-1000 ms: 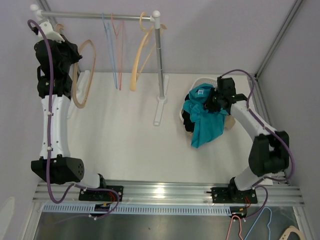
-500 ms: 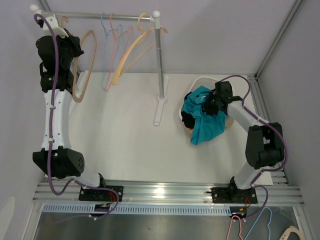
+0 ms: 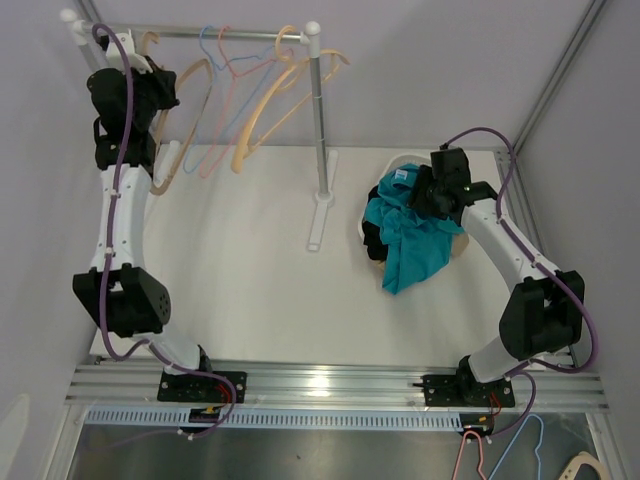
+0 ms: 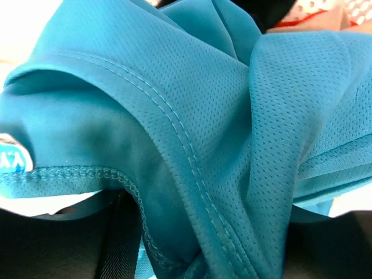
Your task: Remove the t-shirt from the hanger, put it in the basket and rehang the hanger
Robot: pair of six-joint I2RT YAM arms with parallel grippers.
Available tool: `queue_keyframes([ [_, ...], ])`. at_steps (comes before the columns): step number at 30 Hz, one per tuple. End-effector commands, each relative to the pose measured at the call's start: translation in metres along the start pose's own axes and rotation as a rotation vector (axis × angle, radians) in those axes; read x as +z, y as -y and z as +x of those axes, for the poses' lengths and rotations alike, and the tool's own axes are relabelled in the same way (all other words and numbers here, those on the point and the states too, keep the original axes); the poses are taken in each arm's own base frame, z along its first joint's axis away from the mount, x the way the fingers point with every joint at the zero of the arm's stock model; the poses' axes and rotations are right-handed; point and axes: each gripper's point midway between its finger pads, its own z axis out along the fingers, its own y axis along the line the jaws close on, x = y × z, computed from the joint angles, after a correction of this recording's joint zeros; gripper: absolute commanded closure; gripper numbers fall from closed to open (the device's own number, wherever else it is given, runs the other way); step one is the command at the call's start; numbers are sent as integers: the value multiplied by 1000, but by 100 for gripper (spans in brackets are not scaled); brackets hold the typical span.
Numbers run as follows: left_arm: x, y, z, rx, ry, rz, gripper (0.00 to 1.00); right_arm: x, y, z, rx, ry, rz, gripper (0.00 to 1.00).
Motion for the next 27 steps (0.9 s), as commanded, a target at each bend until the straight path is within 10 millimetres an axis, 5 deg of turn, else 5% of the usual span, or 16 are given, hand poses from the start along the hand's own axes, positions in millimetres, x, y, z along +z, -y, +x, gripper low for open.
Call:
queue_keyframes([
  [1, -1, 15, -47, 67, 154, 98, 99, -17, -4, -16, -38, 53, 26, 43],
  [8, 9, 22, -58, 74, 211, 141, 99, -35, -17, -21, -65, 90, -4, 42],
  [12, 20, 21, -56, 38, 216, 152, 99, -41, -20, -20, -69, 92, -13, 16],
  [14, 26, 26, -65, 32, 212, 176, 99, -44, -23, -21, -69, 97, -24, 15],
  [22, 57, 30, -36, -22, 181, 232, 99, -63, -24, -29, -69, 132, -38, 14],
  [23, 59, 32, -33, -23, 170, 237, 98, -67, -25, -30, -70, 137, -44, 9],
  [26, 61, 30, -23, -26, 145, 208, 88, -77, -27, -35, -70, 157, -60, 8],
  [27, 62, 27, -10, -37, 119, 195, 77, -82, -29, -38, -74, 165, -68, 8],
])
